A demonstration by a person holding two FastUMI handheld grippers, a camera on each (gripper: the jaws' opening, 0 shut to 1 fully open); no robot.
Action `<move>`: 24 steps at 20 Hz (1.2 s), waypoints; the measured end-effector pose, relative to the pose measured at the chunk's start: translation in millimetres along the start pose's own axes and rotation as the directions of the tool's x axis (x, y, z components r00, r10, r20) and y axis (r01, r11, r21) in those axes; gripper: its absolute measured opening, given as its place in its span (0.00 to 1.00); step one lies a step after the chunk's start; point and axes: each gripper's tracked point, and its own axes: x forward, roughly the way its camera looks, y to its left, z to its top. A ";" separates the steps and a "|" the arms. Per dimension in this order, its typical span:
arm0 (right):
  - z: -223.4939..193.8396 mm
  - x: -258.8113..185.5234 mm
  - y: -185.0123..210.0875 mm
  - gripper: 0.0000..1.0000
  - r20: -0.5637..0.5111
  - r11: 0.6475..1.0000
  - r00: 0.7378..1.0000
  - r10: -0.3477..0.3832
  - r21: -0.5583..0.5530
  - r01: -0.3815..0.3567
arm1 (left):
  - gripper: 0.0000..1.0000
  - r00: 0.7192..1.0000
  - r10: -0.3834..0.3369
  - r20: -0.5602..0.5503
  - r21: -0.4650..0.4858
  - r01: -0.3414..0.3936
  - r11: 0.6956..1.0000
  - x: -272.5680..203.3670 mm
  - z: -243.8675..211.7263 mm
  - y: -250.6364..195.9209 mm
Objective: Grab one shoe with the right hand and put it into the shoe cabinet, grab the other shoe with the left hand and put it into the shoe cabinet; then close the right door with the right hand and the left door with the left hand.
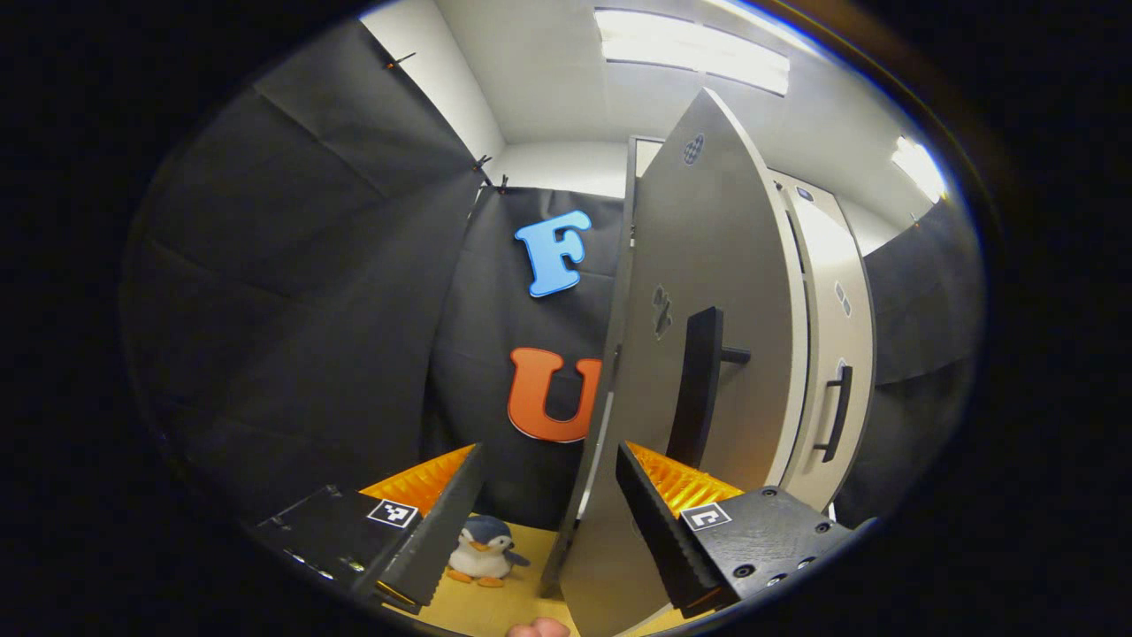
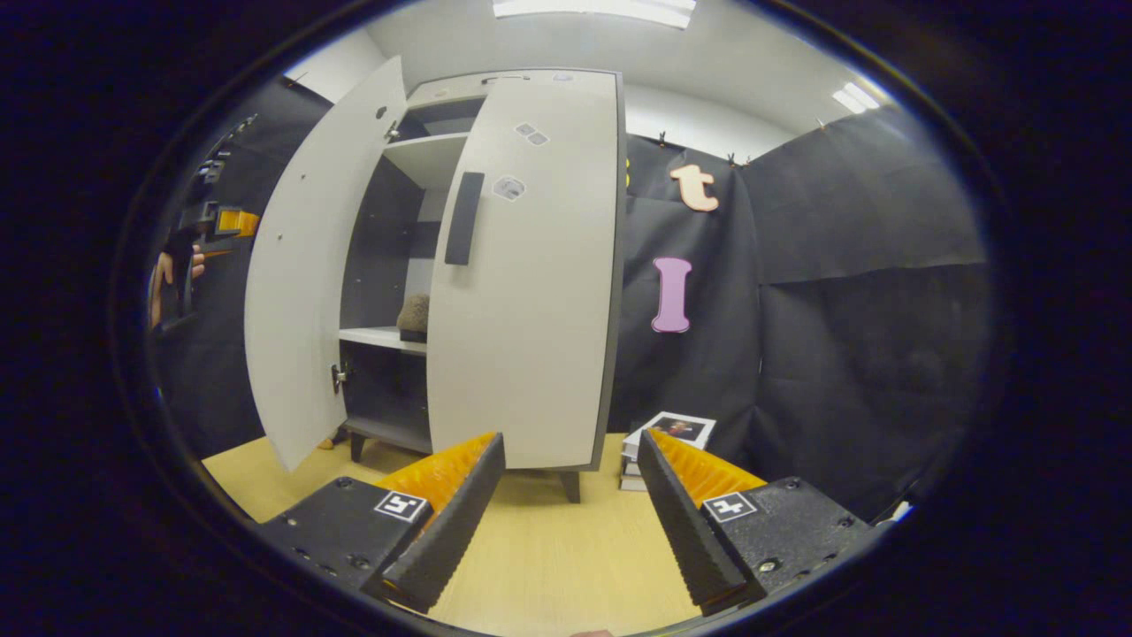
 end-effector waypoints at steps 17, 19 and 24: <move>-4.3 -13.0 -31.1 0.98 -0.027 0.996 0.996 -0.087 0.024 0.087 | 0.92 0.992 -0.124 0.001 -0.006 0.124 0.992 56.3 -28.0 -95.2; -5.3 -14.0 -28.7 0.99 -0.036 0.996 0.997 -0.072 0.041 0.074 | 0.92 0.993 -0.119 0.028 0.022 0.118 0.993 38.7 -16.4 -91.3; -39.9 -20.6 -19.7 0.98 -0.113 0.992 0.993 -0.018 0.121 0.032 | 0.93 0.978 -0.195 -0.067 0.033 0.198 0.980 -11.8 -41.1 -116.6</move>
